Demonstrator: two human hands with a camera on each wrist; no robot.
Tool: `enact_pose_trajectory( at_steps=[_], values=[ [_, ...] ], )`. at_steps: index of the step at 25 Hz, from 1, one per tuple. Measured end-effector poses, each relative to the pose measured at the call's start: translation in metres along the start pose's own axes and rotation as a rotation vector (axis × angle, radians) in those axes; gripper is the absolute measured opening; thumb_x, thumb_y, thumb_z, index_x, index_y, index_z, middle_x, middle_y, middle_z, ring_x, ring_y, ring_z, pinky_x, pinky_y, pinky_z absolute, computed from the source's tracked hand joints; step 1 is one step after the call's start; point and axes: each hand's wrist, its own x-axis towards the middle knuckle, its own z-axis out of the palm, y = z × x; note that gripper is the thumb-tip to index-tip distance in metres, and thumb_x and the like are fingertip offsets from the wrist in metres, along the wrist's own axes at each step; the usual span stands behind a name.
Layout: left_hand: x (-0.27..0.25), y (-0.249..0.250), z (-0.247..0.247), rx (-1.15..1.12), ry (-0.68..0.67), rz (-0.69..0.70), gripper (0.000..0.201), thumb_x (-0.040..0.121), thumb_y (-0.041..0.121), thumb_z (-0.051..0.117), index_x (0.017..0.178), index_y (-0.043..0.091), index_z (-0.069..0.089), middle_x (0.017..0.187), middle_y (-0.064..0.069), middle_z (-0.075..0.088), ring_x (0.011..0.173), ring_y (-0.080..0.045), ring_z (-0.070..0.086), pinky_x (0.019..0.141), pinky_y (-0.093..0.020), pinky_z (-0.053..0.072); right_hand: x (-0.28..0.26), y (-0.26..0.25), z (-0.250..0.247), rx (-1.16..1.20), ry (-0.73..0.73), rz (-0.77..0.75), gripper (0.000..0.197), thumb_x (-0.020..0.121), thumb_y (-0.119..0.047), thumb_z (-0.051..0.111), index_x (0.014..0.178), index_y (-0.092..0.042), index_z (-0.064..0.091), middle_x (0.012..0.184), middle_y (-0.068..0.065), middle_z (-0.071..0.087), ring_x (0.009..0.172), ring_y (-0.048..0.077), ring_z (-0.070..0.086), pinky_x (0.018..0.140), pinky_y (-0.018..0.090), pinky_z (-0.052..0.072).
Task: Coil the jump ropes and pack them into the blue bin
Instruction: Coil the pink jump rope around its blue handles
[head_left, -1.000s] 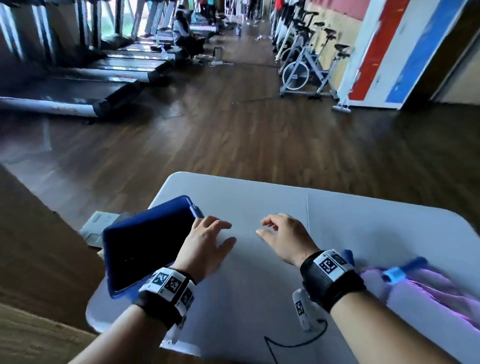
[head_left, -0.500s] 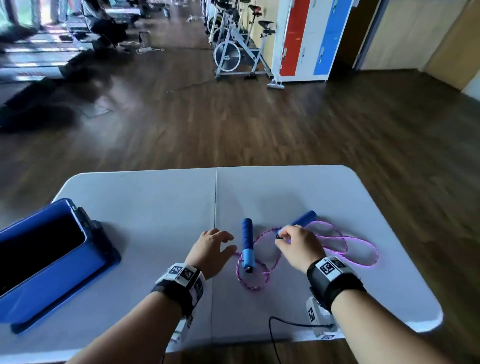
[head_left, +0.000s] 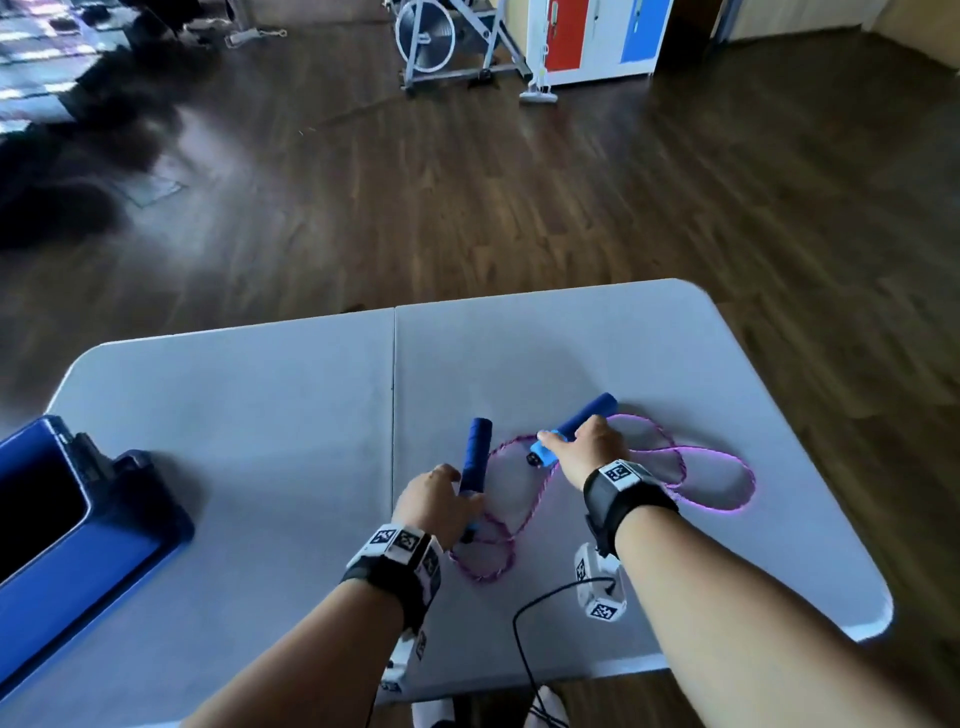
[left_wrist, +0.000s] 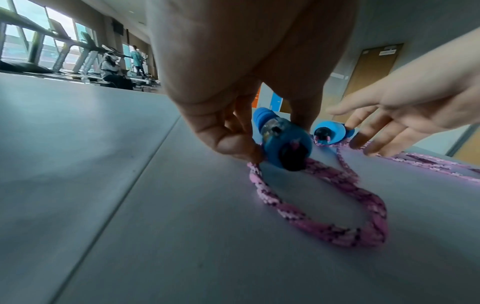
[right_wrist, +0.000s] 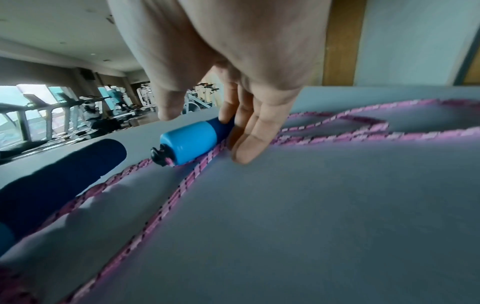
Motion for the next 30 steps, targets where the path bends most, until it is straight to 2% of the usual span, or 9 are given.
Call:
enact_pose_trajectory(
  at_steps=[3,8,11,13,16,20,23,27,30],
  values=[
    [0.003,0.000,-0.005,0.018,0.004,0.041,0.031,0.084,0.038,0.064,0.108,0.021,0.069,0.092,0.000,0.067,0.081,-0.023,0.059,0.068,-0.027,0.042,0.004,-0.005,0.011,0.107,0.035,0.101,0.066,0.073,-0.047,0.079,0.119,-0.006,0.056,0.116,0.015,0.069,0.100,0.034,0.068,0.074,0.031,0.047],
    [0.015,-0.009,-0.028,-0.111,0.040,0.136,0.027,0.083,0.035,0.067,0.105,0.020,0.068,0.102,-0.001,0.068,0.091,-0.023,0.062,0.074,-0.029,0.043,-0.005,-0.013,0.013,0.255,0.009,0.100,0.042,0.062,-0.039,0.069,0.097,-0.018,0.062,0.082,0.000,0.073,0.068,0.022,0.072,0.069,0.039,0.063],
    [0.021,-0.007,-0.055,-0.277,0.049,0.217,0.012,0.085,0.028,0.066,0.097,0.025,0.064,0.090,0.006,0.069,0.085,-0.022,0.065,0.070,-0.030,0.047,-0.027,-0.024,0.004,0.313,0.002,-0.048,0.025,0.073,-0.038,0.065,0.095,-0.026,0.063,0.073,-0.009,0.071,0.070,0.014,0.071,0.076,0.037,0.061],
    [0.023,0.003,-0.076,-0.377,0.033,0.286,0.007,0.083,0.030,0.064,0.089,0.027,0.062,0.081,0.011,0.065,0.078,-0.021,0.063,0.066,-0.034,0.051,-0.044,-0.034,-0.009,0.380,0.001,-0.169,0.025,0.072,-0.042,0.059,0.091,-0.028,0.065,0.073,-0.004,0.074,0.072,0.018,0.073,0.078,0.041,0.060],
    [0.014,0.030,-0.114,-0.639,-0.013,0.375,0.024,0.070,0.032,0.057,0.090,0.021,0.067,0.077,0.005,0.064,0.070,-0.019,0.061,0.064,-0.042,0.058,-0.074,-0.059,-0.038,0.530,0.073,-0.286,0.010,0.081,-0.022,0.064,0.090,-0.022,0.068,0.072,-0.002,0.074,0.069,0.022,0.073,0.075,0.045,0.062],
    [-0.013,0.068,-0.154,-0.827,-0.053,0.498,0.026,0.076,0.031,0.056,0.095,0.023,0.071,0.083,0.003,0.069,0.074,-0.013,0.064,0.064,-0.037,0.057,-0.109,-0.097,-0.077,0.620,0.079,-0.464,0.018,0.087,-0.008,0.067,0.104,-0.014,0.067,0.082,0.005,0.072,0.062,0.021,0.069,0.054,0.033,0.053],
    [-0.035,0.091,-0.173,-0.885,-0.055,0.604,0.026,0.084,0.022,0.057,0.105,0.019,0.072,0.099,-0.008,0.073,0.078,-0.015,0.068,0.066,-0.038,0.059,-0.127,-0.116,-0.094,0.734,0.091,-0.565,0.026,0.088,-0.001,0.069,0.111,-0.014,0.067,0.084,0.003,0.074,0.065,0.014,0.069,0.055,0.022,0.051],
    [-0.068,0.116,-0.191,-0.973,-0.030,0.679,0.024,0.094,0.003,0.052,0.109,0.011,0.070,0.100,-0.010,0.074,0.080,-0.018,0.068,0.065,-0.042,0.060,-0.148,-0.124,-0.117,0.814,0.118,-0.651,0.019,0.095,-0.010,0.065,0.111,-0.018,0.070,0.086,-0.002,0.075,0.073,0.007,0.067,0.060,0.024,0.053],
    [-0.082,0.130,-0.196,-0.992,0.054,0.716,0.022,0.085,0.016,0.056,0.100,0.008,0.069,0.093,-0.013,0.073,0.075,-0.022,0.060,0.060,-0.041,0.050,-0.163,-0.130,-0.128,0.784,0.123,-0.725,0.014,0.100,-0.022,0.060,0.108,-0.022,0.071,0.089,0.002,0.075,0.075,0.010,0.065,0.060,0.025,0.051]
  ],
)
